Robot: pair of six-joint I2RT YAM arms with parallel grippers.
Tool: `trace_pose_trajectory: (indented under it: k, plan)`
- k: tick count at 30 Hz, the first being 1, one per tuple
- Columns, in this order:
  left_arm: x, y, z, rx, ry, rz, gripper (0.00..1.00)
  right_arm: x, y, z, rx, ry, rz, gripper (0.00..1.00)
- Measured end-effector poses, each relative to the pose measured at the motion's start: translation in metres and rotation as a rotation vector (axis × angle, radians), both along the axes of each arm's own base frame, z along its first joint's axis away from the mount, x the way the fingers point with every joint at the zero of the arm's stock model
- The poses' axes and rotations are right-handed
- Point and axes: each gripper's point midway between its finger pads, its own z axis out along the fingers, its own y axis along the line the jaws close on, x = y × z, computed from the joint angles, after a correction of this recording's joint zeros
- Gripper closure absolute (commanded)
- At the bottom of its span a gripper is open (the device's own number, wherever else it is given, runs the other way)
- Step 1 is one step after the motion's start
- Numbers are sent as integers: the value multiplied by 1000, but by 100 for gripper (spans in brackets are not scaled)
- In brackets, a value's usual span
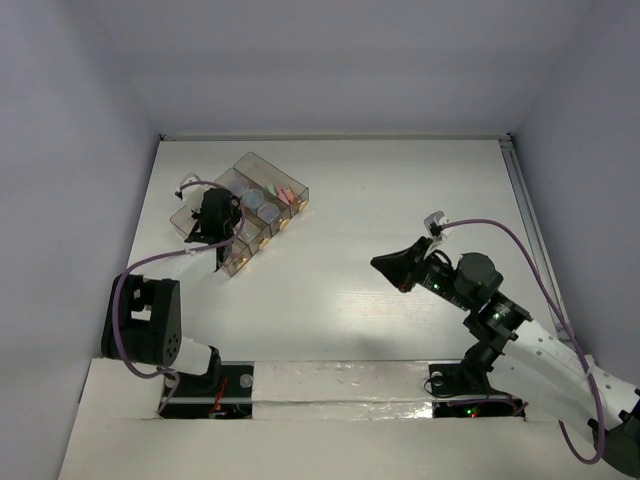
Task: Sort the stationery into containers
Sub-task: Place the pen in the storage box, then reset both arms
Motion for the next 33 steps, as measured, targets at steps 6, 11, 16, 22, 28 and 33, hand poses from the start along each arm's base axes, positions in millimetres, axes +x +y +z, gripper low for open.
trace_pose_trajectory:
  k: [6,11,16,22,28,33]
  plan:
    - [1,2,-11,-6,28,26,74,1,0,-1,-6,-5,-3,88]
    - [0,5,-11,-17,25,49,43,1,0,-1,-11,-7,-4,88]
    - [0,5,-7,-23,12,59,24,1,0,-1,-11,-8,-4,88]
    - [-5,-1,45,-62,-123,18,14,2,-1,-2,-12,-7,-7,88]
    - [-28,-36,144,-132,-388,-145,1,8,-5,-1,-10,-9,-48,88]
    - [-76,-69,218,-166,-587,-347,1,16,-19,8,-2,-30,-140,88]
